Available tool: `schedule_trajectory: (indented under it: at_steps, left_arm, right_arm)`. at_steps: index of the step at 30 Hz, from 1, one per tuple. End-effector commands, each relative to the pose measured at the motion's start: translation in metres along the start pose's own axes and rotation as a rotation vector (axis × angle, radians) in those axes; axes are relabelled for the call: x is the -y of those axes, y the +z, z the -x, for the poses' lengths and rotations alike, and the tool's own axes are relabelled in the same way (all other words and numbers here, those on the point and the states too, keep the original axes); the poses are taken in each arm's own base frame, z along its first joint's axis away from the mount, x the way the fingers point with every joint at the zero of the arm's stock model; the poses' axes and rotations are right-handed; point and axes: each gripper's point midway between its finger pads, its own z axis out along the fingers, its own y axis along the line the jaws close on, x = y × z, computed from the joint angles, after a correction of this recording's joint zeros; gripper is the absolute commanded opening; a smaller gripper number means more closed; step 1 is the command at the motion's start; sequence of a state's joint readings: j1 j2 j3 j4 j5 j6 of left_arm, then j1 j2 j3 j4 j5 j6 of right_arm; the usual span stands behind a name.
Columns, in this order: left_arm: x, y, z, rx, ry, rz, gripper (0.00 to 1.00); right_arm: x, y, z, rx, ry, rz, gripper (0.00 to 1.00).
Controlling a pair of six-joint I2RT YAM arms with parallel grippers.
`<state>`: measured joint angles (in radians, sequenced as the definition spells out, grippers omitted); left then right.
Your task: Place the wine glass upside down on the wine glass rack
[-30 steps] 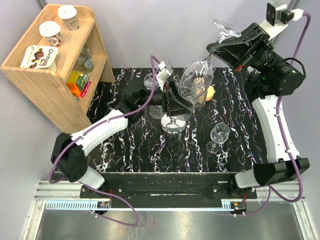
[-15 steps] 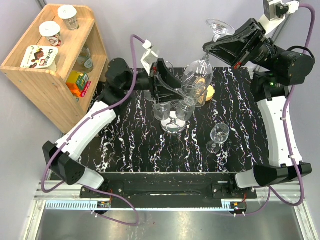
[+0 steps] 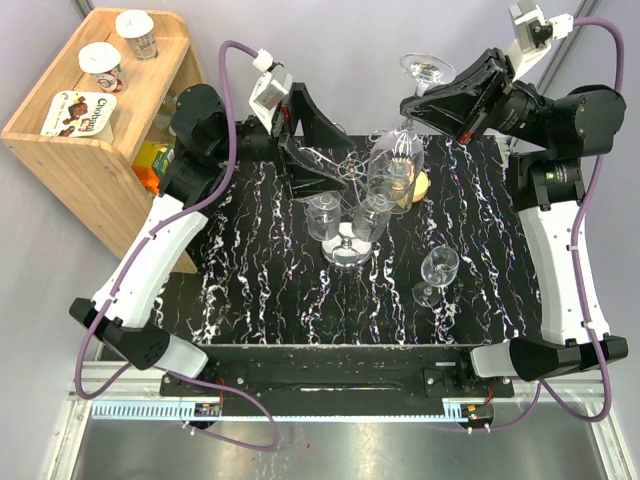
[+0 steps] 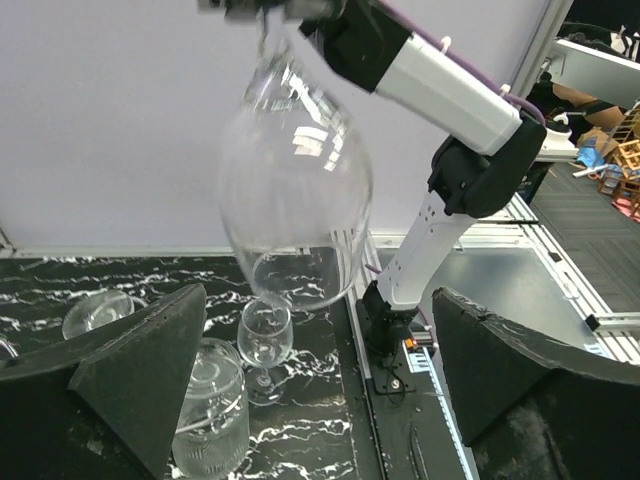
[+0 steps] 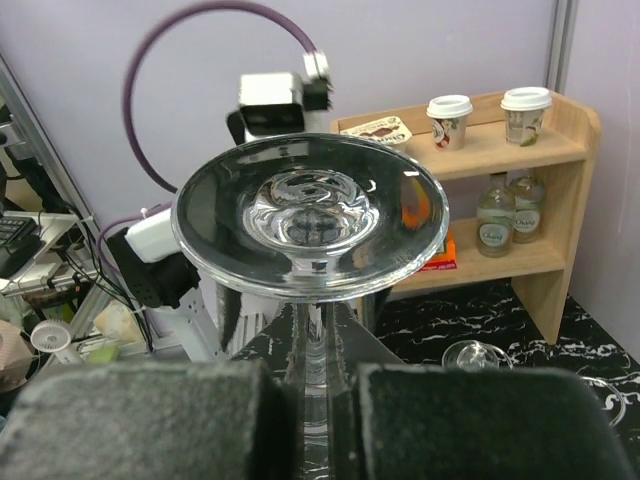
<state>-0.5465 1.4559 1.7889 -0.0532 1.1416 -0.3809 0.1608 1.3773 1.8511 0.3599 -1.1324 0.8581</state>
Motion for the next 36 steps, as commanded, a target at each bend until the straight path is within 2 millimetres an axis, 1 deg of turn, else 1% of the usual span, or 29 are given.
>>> schedule_trajectory:
  at_steps: [1,2,4,9,11,14,17,26,27,29,31,33,36]
  left_arm:
    - [0.001,0.004,0.026,0.038,0.049,0.003,0.99]
    - [0.001,0.005,0.031,0.043,0.051,0.0,0.99]
    - [-0.003,0.01,0.032,0.043,0.039,-0.007,0.99]
    - [-0.027,0.021,0.031,0.053,0.007,0.027,0.99]
    - [-0.033,0.025,0.03,0.059,0.008,0.04,0.99]
    - [-0.029,0.034,0.027,0.057,0.003,0.012,0.99]
    - [-0.024,0.04,0.025,0.052,-0.001,-0.018,0.99]
    - [-0.025,0.047,0.009,0.034,-0.031,-0.035,0.99]
    - [-0.025,0.048,0.007,0.031,-0.036,-0.035,0.97]
    - [-0.025,0.049,0.006,0.039,-0.02,-0.042,0.88]
    - [-0.025,0.051,0.0,0.031,-0.031,-0.048,0.75]
    - [-0.026,0.051,-0.004,0.028,-0.04,-0.052,0.6]
    - [-0.025,0.052,-0.006,0.031,-0.048,-0.069,0.47]
  right_arm:
    - [-0.001,-0.003,-0.001,0.0,-0.066,-0.017,0.0]
    - [0.001,-0.002,-0.003,-0.003,-0.063,-0.016,0.0]
    - [0.005,-0.001,-0.008,-0.008,-0.058,-0.018,0.0]
    - [0.01,0.004,-0.019,-0.031,-0.06,-0.017,0.0]
    - [0.013,0.008,-0.025,-0.047,-0.059,-0.017,0.0]
    - [0.016,0.014,-0.035,-0.075,-0.083,-0.021,0.0]
    - [0.022,0.016,-0.042,-0.087,-0.078,-0.03,0.0]
    - [0.029,0.026,-0.057,-0.101,-0.065,-0.02,0.0]
    - [0.03,0.027,-0.059,-0.103,-0.063,-0.018,0.0]
    - [0.031,0.028,-0.06,-0.104,-0.061,-0.018,0.0]
    - [0.029,0.028,-0.059,-0.102,-0.071,-0.016,0.0]
    - [0.027,0.028,-0.058,-0.101,-0.077,-0.016,0.0]
    - [0.027,0.027,-0.057,-0.103,-0.087,-0.019,0.0]
